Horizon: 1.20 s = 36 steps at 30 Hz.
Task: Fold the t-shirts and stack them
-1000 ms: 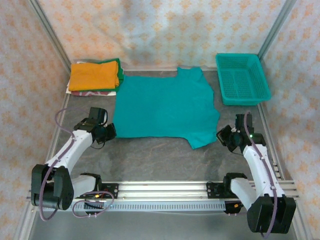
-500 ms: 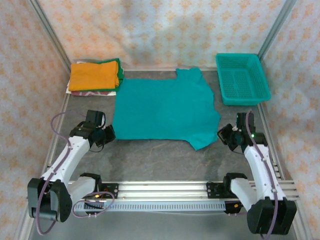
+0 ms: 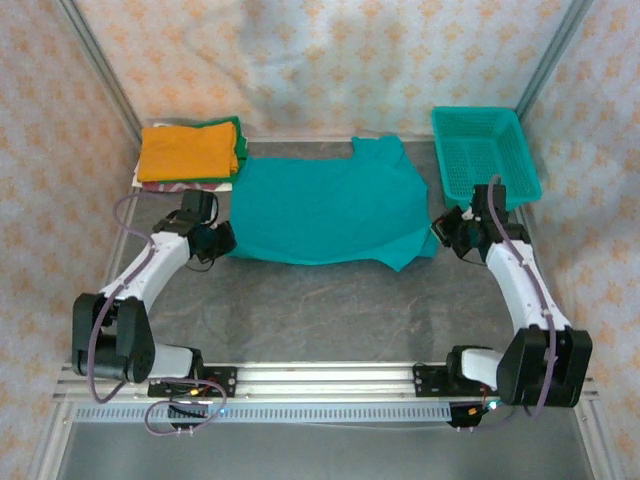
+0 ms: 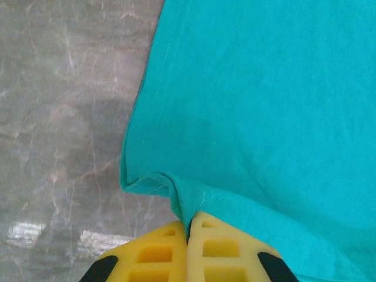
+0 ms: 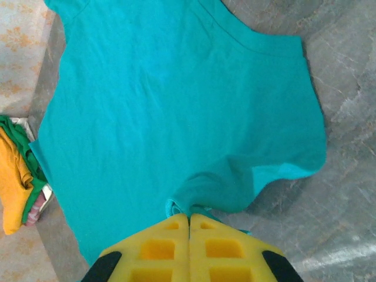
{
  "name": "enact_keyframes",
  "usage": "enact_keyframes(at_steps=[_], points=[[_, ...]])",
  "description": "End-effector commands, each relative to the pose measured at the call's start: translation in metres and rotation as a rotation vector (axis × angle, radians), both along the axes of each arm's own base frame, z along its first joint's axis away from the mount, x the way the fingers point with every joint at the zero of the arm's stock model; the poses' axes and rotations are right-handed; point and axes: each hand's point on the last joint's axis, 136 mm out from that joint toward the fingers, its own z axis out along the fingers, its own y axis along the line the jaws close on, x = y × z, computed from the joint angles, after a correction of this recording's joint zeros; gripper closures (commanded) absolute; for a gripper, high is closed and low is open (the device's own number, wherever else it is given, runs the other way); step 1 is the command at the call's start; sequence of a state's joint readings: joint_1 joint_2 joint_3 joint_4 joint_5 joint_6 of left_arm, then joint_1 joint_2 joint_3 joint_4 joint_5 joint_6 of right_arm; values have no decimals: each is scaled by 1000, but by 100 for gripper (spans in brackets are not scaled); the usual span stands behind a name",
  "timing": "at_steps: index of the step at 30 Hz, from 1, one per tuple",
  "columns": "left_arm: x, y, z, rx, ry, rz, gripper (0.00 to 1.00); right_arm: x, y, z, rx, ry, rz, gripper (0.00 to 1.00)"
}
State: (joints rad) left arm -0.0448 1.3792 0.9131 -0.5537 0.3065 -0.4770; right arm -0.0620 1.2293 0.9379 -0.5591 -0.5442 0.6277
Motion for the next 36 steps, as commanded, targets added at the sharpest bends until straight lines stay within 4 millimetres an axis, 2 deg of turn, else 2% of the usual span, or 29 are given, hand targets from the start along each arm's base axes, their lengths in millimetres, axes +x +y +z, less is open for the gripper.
enact_keyframes(at_steps=[1,14,23,36], points=[[13,9,4,53,-21,-7,100,19,0,11,-12,-40,1,100],[33,26,-3,147,4,12,100,42,-6,0,-46,-19,-9,100],[45,24,-9,145,20,6,100,53,1,0,-36,-16,7,100],[56,31,-12,179,18,16,100,75,-2,-2,-47,-22,1,100]])
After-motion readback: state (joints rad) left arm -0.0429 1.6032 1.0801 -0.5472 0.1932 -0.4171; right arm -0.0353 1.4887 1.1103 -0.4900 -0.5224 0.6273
